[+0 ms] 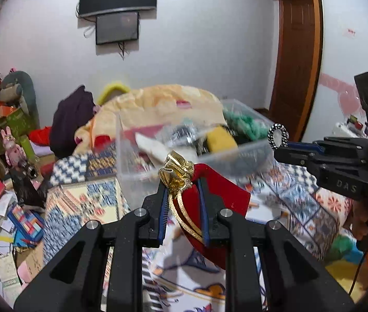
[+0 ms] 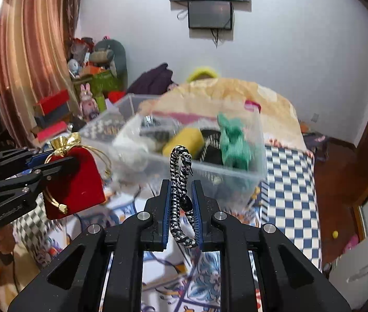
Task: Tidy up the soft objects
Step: 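Grasp the black-and-white braided cord with the right gripper while the left gripper grasps the red velvet pouch, then carry the cord and red pouch over the clear box and open both grippers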
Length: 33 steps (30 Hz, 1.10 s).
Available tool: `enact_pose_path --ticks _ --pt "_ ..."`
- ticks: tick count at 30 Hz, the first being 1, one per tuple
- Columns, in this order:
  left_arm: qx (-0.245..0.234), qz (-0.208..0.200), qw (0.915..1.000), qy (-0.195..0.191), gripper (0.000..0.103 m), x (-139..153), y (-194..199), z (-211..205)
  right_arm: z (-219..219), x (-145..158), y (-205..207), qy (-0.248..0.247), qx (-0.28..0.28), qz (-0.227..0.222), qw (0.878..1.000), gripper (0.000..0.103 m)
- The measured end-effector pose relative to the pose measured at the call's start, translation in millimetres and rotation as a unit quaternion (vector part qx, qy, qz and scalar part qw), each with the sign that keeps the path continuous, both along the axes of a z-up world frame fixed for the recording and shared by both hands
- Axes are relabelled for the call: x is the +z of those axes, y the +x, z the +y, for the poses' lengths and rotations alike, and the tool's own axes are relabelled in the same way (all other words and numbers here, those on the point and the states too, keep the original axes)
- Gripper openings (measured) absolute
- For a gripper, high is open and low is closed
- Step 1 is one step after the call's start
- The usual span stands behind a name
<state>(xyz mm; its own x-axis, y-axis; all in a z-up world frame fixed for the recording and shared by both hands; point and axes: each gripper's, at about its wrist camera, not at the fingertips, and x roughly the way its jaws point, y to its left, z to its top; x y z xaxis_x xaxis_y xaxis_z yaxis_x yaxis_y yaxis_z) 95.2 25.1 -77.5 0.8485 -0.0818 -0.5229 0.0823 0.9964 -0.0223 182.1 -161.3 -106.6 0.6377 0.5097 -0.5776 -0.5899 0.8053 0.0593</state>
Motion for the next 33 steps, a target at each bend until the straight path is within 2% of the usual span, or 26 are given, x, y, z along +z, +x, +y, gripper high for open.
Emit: enact_pose_path --ticks 8,14,19,24,26,33 --pt "0.024 -0.05 0.9985 0.0 0.021 38.1 15.5 8.1 14.1 20.6 14.4 0.022 -0.006 -0.021 1.0 0.014" --pt "0.04 -0.072 0.9966 -0.012 0.021 54.6 33.0 11.2 20.0 29.0 27.8 0.03 -0.016 -0.03 0.999 0.014" --pt "0.049 -0.073 0.996 -0.012 0.021 51.0 47.5 10.8 21.6 29.8 40.9 0.031 -0.029 -0.031 0.999 0.014" --pt "0.069 -0.069 0.9951 0.015 0.021 34.0 62.8 3.9 25.3 21.2 54.2 0.027 -0.035 -0.016 0.999 0.014" --pt "0.069 -0.062 0.9953 0.026 0.021 26.8 69.2 -1.0 28.1 15.7 57.7 0.02 -0.036 -0.011 0.999 0.014" --pt "0.067 -0.034 0.9968 0.026 0.021 10.0 89.4 -6.2 41.0 -0.7 66.4 -0.009 -0.03 0.007 0.999 0.014"
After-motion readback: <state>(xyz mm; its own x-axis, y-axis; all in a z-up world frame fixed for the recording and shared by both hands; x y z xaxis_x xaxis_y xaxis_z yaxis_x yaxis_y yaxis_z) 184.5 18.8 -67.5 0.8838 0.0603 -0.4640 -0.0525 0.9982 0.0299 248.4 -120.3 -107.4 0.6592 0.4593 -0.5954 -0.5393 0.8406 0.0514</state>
